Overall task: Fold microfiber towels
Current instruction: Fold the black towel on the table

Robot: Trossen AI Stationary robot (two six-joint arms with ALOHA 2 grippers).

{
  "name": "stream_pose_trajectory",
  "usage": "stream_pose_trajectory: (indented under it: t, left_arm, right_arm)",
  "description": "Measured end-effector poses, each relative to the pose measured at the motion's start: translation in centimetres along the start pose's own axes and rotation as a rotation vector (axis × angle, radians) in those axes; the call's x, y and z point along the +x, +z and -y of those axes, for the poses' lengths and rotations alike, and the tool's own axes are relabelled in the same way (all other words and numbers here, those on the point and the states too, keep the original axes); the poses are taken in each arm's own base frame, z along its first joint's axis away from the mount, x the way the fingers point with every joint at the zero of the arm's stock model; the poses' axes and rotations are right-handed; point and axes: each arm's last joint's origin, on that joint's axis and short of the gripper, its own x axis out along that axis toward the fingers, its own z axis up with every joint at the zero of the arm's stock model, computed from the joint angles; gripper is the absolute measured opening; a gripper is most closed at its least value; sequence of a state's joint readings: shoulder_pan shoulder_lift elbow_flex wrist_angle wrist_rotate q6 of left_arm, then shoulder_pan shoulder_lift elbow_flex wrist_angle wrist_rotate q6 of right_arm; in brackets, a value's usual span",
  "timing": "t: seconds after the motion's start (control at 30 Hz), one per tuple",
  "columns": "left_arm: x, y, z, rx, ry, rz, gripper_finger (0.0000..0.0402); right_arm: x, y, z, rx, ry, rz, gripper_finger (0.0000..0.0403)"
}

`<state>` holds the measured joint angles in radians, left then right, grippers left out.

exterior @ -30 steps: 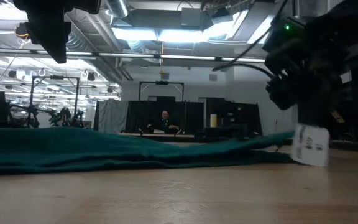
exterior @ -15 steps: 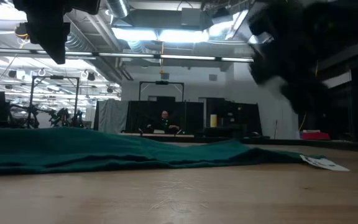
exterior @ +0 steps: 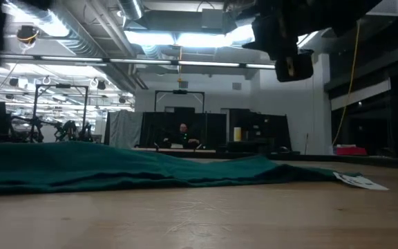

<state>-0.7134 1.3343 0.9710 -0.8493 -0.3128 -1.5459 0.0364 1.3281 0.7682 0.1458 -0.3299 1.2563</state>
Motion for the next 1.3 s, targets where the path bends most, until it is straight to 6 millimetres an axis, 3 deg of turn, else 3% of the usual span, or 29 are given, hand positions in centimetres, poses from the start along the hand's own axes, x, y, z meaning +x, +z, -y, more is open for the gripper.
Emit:
stream_pose_trajectory:
  t: [0.17,0.3,0.47,0.77,1.07,1.3]
  left_arm:
    - [0.6,-3.2,-0.4,-0.272,-0.137,0.124,0.0116]
    - [1.9,-5.2,-2.2,-0.423,-0.154,0.149,0.0116]
    - [2.9,-5.9,-3.5,-0.41,-0.079,0.051,0.0116]
    - [3.5,-6.7,-3.6,-0.396,-0.016,-0.031,0.0143]
    - [6.4,-8.5,-2.0,-0.433,-0.07,-0.078,0.017]
    - [7.4,-8.2,-1.6,-0.456,-0.09,-0.027,0.0171]
  right_arm:
    - [-0.1,0.3,0.0,-0.029,0.011,-0.034,0.0171]
    - [-0.4,0.8,0.3,-0.052,0.022,-0.08,0.0157]
    - [-0.8,1.5,0.5,-0.058,0.041,-0.111,0.0151]
    - [-0.9,1.6,0.5,-0.072,0.059,-0.147,0.0176]
    - [-0.9,1.6,0.4,-0.062,0.08,-0.161,0.0186]
    - [-0.9,1.6,0.3,-0.035,0.09,-0.171,0.0171]
